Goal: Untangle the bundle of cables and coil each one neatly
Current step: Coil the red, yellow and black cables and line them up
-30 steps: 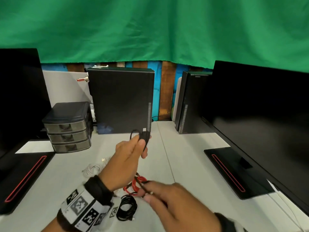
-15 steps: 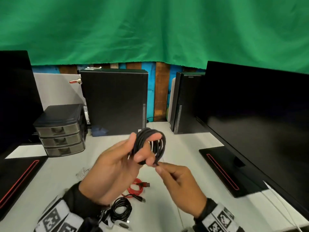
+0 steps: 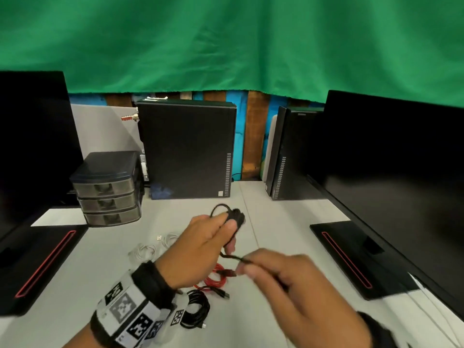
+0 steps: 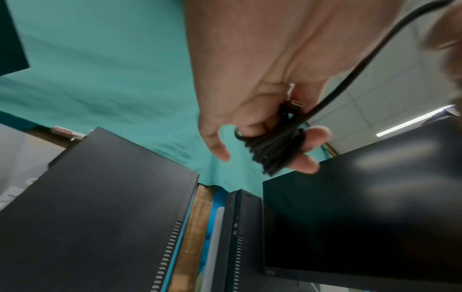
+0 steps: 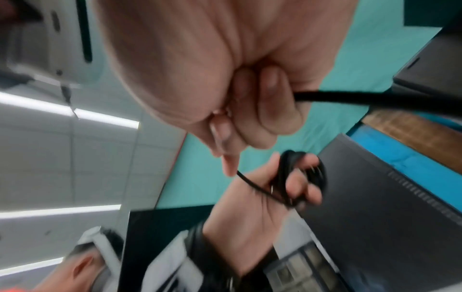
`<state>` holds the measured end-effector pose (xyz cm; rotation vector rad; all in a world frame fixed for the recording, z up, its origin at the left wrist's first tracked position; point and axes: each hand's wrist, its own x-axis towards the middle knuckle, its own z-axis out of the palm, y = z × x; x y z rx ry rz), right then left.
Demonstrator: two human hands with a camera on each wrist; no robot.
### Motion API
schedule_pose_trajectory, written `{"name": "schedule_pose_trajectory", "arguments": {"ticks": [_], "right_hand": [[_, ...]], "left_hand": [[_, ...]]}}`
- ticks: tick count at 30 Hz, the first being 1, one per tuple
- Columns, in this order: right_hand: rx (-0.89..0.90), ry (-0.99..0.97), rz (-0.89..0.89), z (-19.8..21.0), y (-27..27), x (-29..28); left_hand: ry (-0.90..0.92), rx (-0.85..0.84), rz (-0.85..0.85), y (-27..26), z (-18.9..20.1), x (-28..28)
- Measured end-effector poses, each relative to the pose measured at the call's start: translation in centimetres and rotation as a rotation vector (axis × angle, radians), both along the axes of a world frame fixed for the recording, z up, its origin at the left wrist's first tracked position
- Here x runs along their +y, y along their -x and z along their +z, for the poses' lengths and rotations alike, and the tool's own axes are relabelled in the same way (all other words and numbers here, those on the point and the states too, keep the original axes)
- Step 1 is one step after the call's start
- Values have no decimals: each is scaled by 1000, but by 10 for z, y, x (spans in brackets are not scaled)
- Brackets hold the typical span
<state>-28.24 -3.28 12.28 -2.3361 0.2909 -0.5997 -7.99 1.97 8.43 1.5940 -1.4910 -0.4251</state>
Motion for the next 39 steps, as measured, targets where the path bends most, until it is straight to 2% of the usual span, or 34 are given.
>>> {"name": "schedule_pose_trajectory", "arguments": {"ticks": [3, 6, 9, 12, 14, 15, 17, 20, 22, 24, 27, 30, 32, 36, 37, 39], "right_hand": [[-333, -46, -154, -1, 5, -24], [-425, -251, -171, -18, -6, -31], [-495, -359, -263, -28, -14, -20], [-542, -252, -382, -32, -16, -15], [-558, -211, -386, -36, -17, -19], [-551, -197, -381, -38, -18, -21], [-511, -118, -393, -43, -19, -26], [-444, -45, -366, -47, -20, -31], [-436, -46, -310, -41, -18, -37], [-401, -144, -227, -31, -12, -46], [-282, -362, -106, -23, -1, -61], [-106, -354, -40, -26, 6, -74], [34, -246, -47, -34, 8, -81], [346, 318, -201, -52, 5, -90], [432, 393, -227, -54, 3, -89], [514, 371, -264, -60, 0, -89]], "left_hand": [[-134, 300, -301, 25, 10, 7], [-97, 556, -473, 43, 19, 10], [-85, 766, -497, 51, 18, 9], [-92, 913, -458, 62, 9, 6], [-79, 920, -414, 69, 5, 2], [-71, 857, -377, 70, 2, 0], [-63, 707, -304, 70, -2, -4], [-43, 671, -263, 65, -6, -6], [-33, 751, -238, 61, -5, -5], [-15, 873, -200, 53, 1, -4], [63, 1031, -133, 35, 15, -1], [169, 1130, -83, 14, 30, 2], [234, 1170, -69, -2, 37, 6], [281, 1194, -45, -26, 41, 12], [274, 1195, -41, -26, 40, 11], [259, 1213, -42, -20, 35, 8]]}}
